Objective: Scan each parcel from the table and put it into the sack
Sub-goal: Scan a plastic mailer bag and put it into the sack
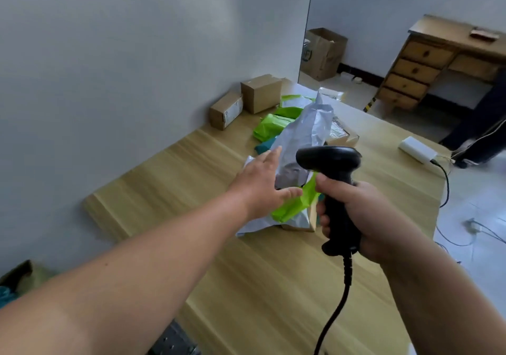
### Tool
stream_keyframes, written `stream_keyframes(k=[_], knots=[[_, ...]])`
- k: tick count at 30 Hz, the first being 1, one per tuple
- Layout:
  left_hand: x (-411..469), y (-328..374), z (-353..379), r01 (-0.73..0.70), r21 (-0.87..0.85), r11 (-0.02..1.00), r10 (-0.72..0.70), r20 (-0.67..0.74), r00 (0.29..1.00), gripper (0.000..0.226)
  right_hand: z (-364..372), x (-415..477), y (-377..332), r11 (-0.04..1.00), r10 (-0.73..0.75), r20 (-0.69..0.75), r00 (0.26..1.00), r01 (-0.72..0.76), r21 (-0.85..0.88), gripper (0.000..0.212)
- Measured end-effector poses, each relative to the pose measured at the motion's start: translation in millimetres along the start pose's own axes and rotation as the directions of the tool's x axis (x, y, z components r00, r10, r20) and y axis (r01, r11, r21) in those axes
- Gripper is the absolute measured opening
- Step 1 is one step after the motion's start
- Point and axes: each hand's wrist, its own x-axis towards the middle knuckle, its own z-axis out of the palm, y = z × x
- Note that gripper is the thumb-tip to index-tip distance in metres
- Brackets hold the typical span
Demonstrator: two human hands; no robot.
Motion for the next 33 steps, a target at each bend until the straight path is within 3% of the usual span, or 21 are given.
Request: stream_keyframes(k=[4,9,15,19,23,26,30,33], knots=[[27,15,21,-0.008,0.037,0.999,0.008,0.011,1.0,0.097,-21,8,-2,0.998,-0.003,-0.038,0.999,0.005,0.058,0.03],[42,19,28,-0.022,-0.021,1.0,0.017,-0.185,0.983,0.047,-34,18,-2,0.998,0.003,-0.055,0.998,0.001,0.064,0.033],[33,-13,4,0.088,-0.215,0.973,-0.164,-0.367,0.916,0.029,-18,26,-8,0.998,-0.02,0.009,1.0,0.019,0.055,0.055],[7,-48,-14,0.127,-0.509,0.851,-0.379,-0.429,0.82,0.02,11,27,-9,0.999,-0.019,0.059,0.998,0.018,0.031,0.047],[-32,-93,-29,0.209,-0.747,0.631,-0.667,-0.386,0.637,0.02,49,29,-3,1.0,-0.003,0.091,0.996,0.004,-0.003,0.028],[-68,-137,-30,0.363,-0.818,0.446,-0.828,-0.224,0.513,0.015,77,30,6,0.998,0.025,0.122,0.992,-0.019,-0.052,0.027],[-109,-185,-28,0.631,-0.693,0.348,-0.898,-0.052,0.438,0.026,105,33,25,0.993,0.088,0.13,0.988,-0.076,-0.095,0.028],[-123,-201,-27,0.772,-0.539,0.338,-0.923,-0.03,0.383,0.03,121,36,41,0.985,0.133,0.133,0.982,-0.116,-0.131,0.028]])
